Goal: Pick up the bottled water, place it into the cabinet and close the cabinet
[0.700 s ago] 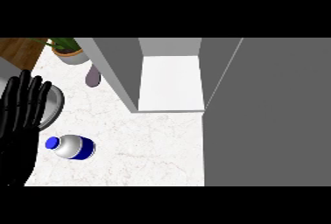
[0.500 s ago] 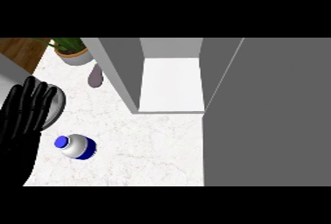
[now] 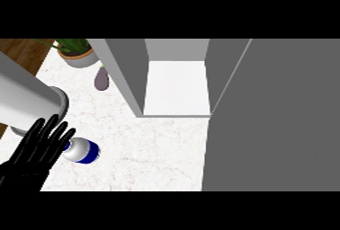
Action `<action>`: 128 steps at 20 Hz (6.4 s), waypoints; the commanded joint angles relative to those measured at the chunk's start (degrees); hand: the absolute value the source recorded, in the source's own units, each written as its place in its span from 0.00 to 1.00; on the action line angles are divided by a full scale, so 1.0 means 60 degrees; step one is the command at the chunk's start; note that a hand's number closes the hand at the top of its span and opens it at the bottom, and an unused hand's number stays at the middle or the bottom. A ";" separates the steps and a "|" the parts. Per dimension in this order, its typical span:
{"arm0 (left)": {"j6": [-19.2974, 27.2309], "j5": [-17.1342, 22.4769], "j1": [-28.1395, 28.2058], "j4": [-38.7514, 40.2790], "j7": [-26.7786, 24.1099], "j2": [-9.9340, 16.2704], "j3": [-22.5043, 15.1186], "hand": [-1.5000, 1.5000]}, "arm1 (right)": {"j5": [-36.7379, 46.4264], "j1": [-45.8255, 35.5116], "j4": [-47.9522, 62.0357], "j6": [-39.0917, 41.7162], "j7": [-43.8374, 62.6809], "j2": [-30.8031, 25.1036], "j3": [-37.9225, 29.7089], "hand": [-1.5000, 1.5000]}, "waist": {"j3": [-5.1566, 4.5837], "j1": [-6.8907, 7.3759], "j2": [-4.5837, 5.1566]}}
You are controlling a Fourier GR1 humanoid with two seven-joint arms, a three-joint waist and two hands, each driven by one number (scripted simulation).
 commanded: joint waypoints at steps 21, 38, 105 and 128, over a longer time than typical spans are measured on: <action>-0.4148 0.2502 0.1627 0.1650 0.0340 0.0502 0.3141 0.00 | 0.0169 0.2778 -0.0802 0.0561 -0.1249 0.0118 0.1492 0.00 | -0.0001 -0.0031 0.0008; -0.4801 -0.0009 -0.1470 0.5993 -0.1269 0.0688 0.4463 0.00 | -0.0424 0.3605 -0.0524 0.1556 -0.2366 -0.0408 0.0768 0.00 | -0.0006 -0.0119 0.0022; -0.5779 -0.4736 -0.5936 1.6353 -0.7287 -0.0012 0.2608 1.00 | -0.0325 0.3622 0.0151 0.1482 -0.3075 -0.0531 0.1389 0.00 | -0.0033 -0.0228 0.0076; -0.2919 -0.3419 -0.5592 1.5421 -0.7896 -0.0399 0.3370 1.00 | -0.0408 0.4312 0.0075 0.1555 -0.3523 -0.0759 0.1537 0.00 | -0.0004 -0.0101 0.0016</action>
